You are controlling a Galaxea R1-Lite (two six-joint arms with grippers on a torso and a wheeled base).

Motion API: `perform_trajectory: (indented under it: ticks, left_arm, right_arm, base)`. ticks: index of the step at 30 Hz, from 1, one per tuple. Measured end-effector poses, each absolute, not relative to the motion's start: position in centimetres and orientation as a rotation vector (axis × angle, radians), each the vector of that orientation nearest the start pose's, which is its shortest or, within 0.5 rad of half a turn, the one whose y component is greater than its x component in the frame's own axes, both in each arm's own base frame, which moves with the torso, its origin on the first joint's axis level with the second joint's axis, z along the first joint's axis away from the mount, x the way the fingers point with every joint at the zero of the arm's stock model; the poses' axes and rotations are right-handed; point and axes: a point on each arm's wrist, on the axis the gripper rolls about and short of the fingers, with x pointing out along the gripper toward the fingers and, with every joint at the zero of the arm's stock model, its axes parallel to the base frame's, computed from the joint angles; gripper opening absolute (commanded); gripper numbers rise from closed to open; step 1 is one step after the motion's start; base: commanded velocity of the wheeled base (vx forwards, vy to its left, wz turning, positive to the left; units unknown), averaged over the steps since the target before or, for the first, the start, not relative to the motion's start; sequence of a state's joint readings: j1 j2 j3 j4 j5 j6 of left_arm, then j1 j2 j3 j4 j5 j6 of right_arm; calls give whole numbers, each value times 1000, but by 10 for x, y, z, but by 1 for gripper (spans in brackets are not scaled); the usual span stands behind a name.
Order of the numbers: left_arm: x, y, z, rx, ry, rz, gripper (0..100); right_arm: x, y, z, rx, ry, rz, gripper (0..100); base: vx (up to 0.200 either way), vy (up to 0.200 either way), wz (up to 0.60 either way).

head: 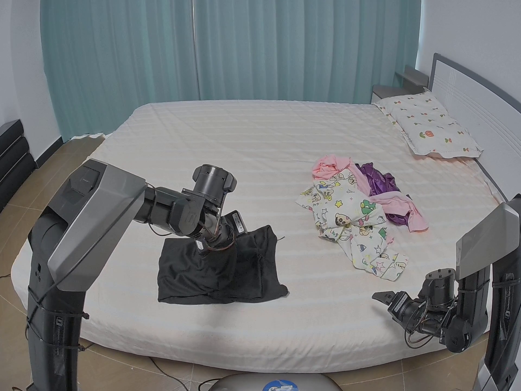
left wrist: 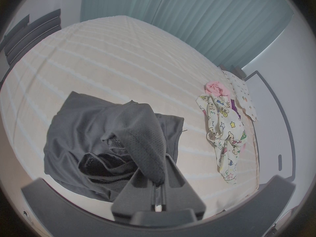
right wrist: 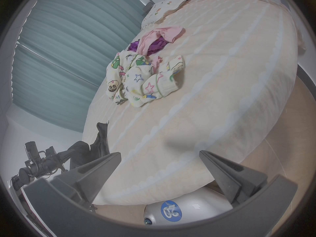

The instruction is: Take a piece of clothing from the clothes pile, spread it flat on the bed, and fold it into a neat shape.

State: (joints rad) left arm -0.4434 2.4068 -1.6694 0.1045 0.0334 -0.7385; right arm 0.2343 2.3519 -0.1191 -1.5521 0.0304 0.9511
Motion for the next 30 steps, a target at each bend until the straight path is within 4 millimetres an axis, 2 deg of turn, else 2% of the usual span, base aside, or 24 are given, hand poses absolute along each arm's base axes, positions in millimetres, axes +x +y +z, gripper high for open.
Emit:
perform_trajectory:
  ticks: [5, 6, 11, 21, 25, 30]
  left_arm:
    - [431, -209, 57, -499, 910, -66, 0]
    - [433, -210, 56, -506, 911, -62, 100]
    - [432, -223, 52, -531, 918, -75, 100]
    - [436, -228, 63, -654, 893, -51, 100]
    - [436, -216, 72, -683, 887, -30, 100]
    - [431, -187, 70, -700, 923, 35, 100]
  right_arm:
    - [236, 57, -36, 837, 744, -88, 100]
    - [236, 57, -37, 837, 746, -89, 100]
    - [236, 57, -37, 837, 748, -90, 100]
    - [236, 57, -39, 835, 754, -94, 100]
    - [235, 57, -39, 834, 755, -94, 100]
    - [235, 58, -39, 833, 756, -92, 100]
  base:
    - [0, 0, 0]
    - [0, 0, 0]
    - [0, 0, 0]
    - [0, 0, 0]
    - [0, 0, 0]
    - [0, 0, 0]
